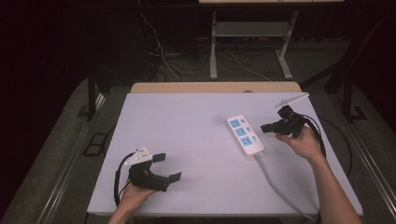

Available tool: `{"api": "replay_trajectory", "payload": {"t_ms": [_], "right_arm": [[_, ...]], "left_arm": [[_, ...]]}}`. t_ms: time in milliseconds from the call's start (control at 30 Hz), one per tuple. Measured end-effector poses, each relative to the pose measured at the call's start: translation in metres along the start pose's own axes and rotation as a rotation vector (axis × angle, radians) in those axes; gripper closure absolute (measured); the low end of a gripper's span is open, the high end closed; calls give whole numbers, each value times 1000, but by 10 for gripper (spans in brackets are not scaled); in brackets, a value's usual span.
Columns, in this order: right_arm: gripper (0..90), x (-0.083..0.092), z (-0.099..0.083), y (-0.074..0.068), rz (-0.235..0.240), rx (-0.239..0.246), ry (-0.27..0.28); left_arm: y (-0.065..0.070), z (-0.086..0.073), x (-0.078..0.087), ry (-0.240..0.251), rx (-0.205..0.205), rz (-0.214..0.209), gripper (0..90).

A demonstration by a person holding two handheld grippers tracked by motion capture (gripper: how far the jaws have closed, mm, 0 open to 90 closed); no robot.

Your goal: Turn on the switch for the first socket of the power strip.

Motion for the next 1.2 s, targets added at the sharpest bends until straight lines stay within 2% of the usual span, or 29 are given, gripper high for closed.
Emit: {"api": "replay_trajectory", "payload": {"t_ms": [133,367,533,600,633,667,833,1033,1100,1167,1200], "right_arm": [[900,10,-3,-1,-22,-9,7],[900,22,-4,-6,-33,-21,27],[884,31,-7,-13,-43,-47,49],[817,33,-9,-14,-50,-63,56],[817,33,-9,-14,-50,-63,56],[757,35,-11,-15,-55,-87,64],[615,41,-16,-17,-57,-151,103],[420,49,-23,-23,-60,-171,152],[297,51,-24,-25,-76,-189,164],[144,51,-27,-29,-83,-185,164],[103,51,-29,-31,-82,-184,165]], "left_arm": [[0,0,0,1,1,-1,9],[1,0,0,3,0,-6,9],[2,0,0,5,3,-5,9],[2,1,1,5,2,-5,9],[2,1,1,6,2,-4,9],[2,1,1,6,2,-5,9],[3,1,1,6,1,-6,9],[3,1,1,7,1,-6,9],[3,1,0,5,0,-6,9],[3,1,1,6,1,-6,9],[3,1,1,6,1,-6,9]]}}
Point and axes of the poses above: each handheld gripper's, and its own axes: x roughly backward along the jaws, z roughly out of its top, y roughly to its right, the point moved 8 cm from there along -x, roughly forward along the jaws, and after that the axes turned 8 degrees about -x, right-handed, at the moved point
